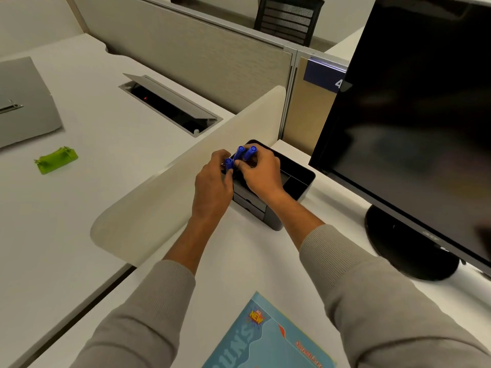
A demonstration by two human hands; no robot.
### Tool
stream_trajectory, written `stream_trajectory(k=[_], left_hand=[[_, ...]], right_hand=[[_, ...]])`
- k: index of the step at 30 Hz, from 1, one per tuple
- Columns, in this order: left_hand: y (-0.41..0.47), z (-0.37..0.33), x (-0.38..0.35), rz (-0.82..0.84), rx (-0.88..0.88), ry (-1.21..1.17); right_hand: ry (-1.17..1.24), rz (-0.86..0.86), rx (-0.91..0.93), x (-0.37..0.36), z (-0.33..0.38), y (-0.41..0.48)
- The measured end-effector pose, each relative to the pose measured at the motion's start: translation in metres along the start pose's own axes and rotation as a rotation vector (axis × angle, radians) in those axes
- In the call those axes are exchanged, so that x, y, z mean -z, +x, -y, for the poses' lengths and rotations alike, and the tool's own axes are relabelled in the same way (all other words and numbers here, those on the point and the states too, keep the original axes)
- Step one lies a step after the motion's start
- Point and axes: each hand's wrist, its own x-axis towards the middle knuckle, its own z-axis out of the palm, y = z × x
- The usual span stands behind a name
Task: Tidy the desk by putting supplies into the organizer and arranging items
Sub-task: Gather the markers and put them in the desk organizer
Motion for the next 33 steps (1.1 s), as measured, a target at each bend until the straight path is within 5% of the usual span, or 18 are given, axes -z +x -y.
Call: stream_trajectory(k=[11, 21, 33], left_hand=[[-0.028, -0.005, 0.002, -0.059, -0.049, 0.016], [-0.112, -0.025, 0.017, -0.014, -0.026, -0.003], [-0.229, -0.107, 0.009, 0.335, -0.144, -0.090]], right_hand=[[0.101, 0.049, -0.010, 0.014, 0.000, -0.028], [0.104, -0.121, 0.025, 0.059, -0.028, -0.126], [-0.049, -0.344, -0.136, 0.168, -0.066, -0.298]])
